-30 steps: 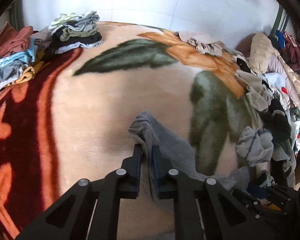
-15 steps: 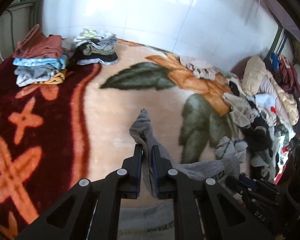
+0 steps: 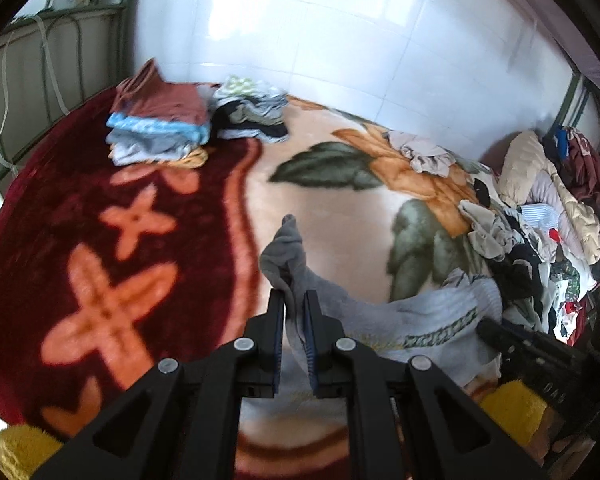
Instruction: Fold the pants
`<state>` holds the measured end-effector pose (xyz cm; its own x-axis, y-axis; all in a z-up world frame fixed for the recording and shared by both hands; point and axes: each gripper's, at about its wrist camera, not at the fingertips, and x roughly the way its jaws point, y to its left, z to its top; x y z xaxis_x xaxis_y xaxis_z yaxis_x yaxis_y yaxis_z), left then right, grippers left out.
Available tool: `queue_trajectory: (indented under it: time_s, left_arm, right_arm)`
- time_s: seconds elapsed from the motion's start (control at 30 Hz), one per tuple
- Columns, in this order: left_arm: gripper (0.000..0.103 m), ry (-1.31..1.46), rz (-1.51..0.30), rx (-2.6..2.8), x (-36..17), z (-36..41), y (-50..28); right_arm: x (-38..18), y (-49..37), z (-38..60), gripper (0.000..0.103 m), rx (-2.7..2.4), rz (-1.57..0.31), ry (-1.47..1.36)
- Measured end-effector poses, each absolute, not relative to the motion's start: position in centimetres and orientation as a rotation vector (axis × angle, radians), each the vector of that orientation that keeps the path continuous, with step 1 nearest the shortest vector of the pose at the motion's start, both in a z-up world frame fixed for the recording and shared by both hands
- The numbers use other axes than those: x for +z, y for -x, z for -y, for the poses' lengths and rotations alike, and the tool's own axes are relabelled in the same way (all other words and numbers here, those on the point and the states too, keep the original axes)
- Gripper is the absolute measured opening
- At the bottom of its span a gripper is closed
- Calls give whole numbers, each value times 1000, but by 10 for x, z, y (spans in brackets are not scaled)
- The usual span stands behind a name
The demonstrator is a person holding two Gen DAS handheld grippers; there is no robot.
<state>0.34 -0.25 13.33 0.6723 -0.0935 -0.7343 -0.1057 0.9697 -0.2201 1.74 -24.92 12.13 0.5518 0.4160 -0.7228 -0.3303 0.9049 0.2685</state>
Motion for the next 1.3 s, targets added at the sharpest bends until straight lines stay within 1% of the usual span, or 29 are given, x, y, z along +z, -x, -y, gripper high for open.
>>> queue_trajectory:
  time_s: [0.2, 0.7, 0.8, 0.83, 0.87, 1.0, 1.13, 1.17, 1.3]
  left_arm:
    - [10, 274, -875, 23, 118, -11, 14]
    - [11, 254, -1024, 36, 56, -9, 9]
    - [13, 252, -1045, 38, 44, -9, 8]
    - [15, 251, -1047, 36, 42, -10, 8]
    - [17, 250, -1048, 35, 40, -10, 8]
    - [18, 267, -1038, 19, 37, -14, 8]
    - [18, 267, -978, 3, 50, -14, 12]
    - [20, 263, -962, 4, 53, -14, 13]
    - [22, 249, -991, 23, 47, -16, 7]
  right_arm:
    - [116, -8, 235, 19, 465, -897, -68]
    - [51, -24, 226, 19, 433, -1067, 9]
    - [43, -28, 226, 19, 415, -1080, 23]
    - [40, -29, 225, 19, 406, -1084, 39]
    - [37, -29, 224, 19, 400, -1087, 53]
    - [28, -28, 220, 19, 379, -1096, 106]
    - [33, -25, 220, 19, 358, -1064, 108]
    - [34, -24, 220, 19, 355, -1056, 111]
    - [30, -24, 222, 19, 345, -1062, 112]
